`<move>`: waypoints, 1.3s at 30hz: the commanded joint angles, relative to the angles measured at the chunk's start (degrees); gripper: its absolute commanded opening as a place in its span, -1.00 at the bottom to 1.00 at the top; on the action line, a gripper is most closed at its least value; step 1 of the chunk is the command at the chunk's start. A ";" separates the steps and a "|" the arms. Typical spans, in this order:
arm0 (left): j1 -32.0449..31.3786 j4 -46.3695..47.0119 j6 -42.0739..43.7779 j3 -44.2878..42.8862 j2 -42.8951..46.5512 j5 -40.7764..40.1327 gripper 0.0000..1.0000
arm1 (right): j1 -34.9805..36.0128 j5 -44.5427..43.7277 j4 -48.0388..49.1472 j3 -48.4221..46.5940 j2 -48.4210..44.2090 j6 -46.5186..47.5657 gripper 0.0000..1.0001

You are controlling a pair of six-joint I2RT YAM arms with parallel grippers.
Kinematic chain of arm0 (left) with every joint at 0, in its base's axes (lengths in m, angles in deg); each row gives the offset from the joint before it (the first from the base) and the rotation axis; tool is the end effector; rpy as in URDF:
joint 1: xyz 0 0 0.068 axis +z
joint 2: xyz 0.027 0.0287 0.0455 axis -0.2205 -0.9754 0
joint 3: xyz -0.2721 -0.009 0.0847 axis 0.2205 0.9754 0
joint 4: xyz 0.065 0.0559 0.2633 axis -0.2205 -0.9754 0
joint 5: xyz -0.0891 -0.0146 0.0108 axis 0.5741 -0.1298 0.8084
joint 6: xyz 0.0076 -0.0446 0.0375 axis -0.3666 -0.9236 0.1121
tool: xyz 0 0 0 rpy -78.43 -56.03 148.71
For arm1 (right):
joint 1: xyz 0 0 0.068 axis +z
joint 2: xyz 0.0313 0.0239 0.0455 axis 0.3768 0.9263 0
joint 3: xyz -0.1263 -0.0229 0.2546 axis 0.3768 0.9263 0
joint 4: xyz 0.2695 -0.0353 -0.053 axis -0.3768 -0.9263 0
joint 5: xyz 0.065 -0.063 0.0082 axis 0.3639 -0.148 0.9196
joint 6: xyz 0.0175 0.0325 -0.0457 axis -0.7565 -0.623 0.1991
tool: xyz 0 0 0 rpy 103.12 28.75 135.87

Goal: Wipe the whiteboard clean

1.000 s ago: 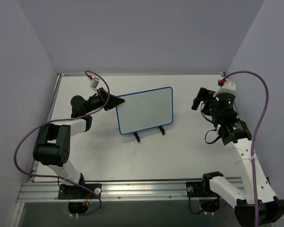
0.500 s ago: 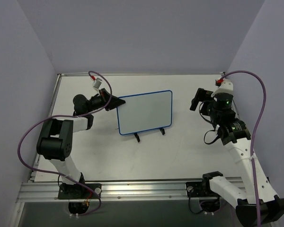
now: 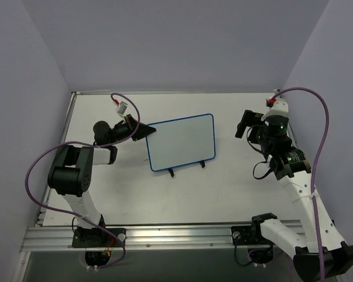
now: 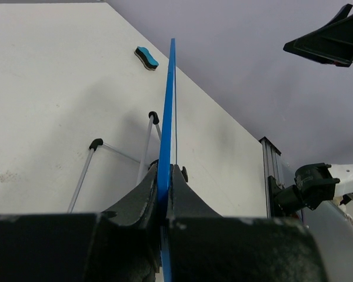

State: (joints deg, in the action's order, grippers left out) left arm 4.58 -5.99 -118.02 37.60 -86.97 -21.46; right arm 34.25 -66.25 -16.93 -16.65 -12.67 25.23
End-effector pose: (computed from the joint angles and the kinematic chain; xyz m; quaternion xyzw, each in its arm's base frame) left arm 0.3639 -0.0883 0.2121 0.1643 0.6411 -0.5912 0.4610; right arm 0.2238 0.0431 0.3991 0.0576 0.7676 0.1064 0.6294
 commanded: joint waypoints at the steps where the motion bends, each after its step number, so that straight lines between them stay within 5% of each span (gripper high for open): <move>1: 0.25 18.58 5.44 3.16 2.49 -2.89 -0.95 | 0.54 -0.86 0.87 -1.20 0.30 0.66 1.00; 39: 2.80 18.58 13.52 15.65 2.92 -11.15 -0.87 | 1.77 -0.07 1.14 -0.85 -0.40 1.01 1.00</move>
State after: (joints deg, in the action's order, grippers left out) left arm 6.11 -0.17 -117.26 51.22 -84.50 -30.58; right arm 35.39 -66.19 -16.88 -16.65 -12.67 25.52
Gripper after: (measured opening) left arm 0.088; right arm 0.996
